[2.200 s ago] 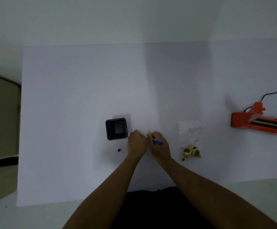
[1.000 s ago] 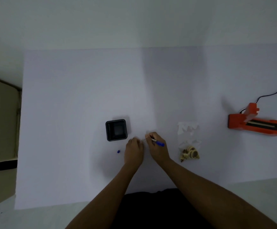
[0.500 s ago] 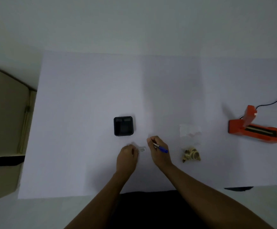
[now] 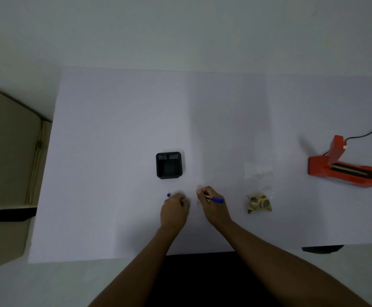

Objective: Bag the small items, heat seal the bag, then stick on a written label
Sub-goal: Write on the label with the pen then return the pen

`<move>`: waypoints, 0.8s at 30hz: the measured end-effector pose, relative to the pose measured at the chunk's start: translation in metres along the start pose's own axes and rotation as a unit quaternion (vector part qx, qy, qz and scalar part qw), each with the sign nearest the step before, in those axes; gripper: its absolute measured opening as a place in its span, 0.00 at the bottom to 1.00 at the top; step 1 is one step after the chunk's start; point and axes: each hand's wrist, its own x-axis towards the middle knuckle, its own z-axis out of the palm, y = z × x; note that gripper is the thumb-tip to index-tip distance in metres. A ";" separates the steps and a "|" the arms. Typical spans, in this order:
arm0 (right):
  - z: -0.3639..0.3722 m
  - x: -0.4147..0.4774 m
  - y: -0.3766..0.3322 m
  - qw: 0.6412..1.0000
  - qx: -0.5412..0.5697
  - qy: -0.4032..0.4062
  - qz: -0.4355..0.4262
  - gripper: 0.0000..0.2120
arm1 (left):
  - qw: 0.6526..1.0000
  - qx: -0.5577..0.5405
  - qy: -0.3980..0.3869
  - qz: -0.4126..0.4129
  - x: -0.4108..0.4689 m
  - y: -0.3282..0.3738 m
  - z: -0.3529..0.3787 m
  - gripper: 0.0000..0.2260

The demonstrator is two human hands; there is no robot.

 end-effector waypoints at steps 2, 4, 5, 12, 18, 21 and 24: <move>0.002 -0.002 -0.002 1.000 0.011 0.012 -0.008 0.14 | 1.000 0.007 0.002 -0.001 -0.001 -0.004 -0.003 0.11; 0.005 -0.005 -0.003 1.000 0.014 0.007 -0.015 0.14 | 1.000 0.010 0.016 0.005 -0.003 -0.005 -0.004 0.09; 0.007 -0.006 -0.004 1.000 0.014 0.001 -0.019 0.14 | 0.999 0.005 0.036 0.014 -0.004 -0.006 -0.005 0.08; 0.011 -0.010 -0.014 0.998 0.045 -0.026 -0.026 0.12 | 0.990 0.029 0.136 -0.024 0.004 -0.016 -0.022 0.15; 0.005 -0.012 -0.044 0.988 0.142 -0.025 0.058 0.27 | 0.995 -0.046 0.075 -0.052 0.017 -0.020 -0.034 0.11; -0.002 -0.015 -0.069 0.981 0.190 0.012 0.035 0.31 | 0.980 -0.184 0.065 -0.049 0.005 -0.008 -0.049 0.09; -0.015 -0.018 -0.094 0.985 0.170 0.019 -0.020 0.23 | 0.919 -0.385 0.014 -0.088 -0.014 0.010 -0.074 0.08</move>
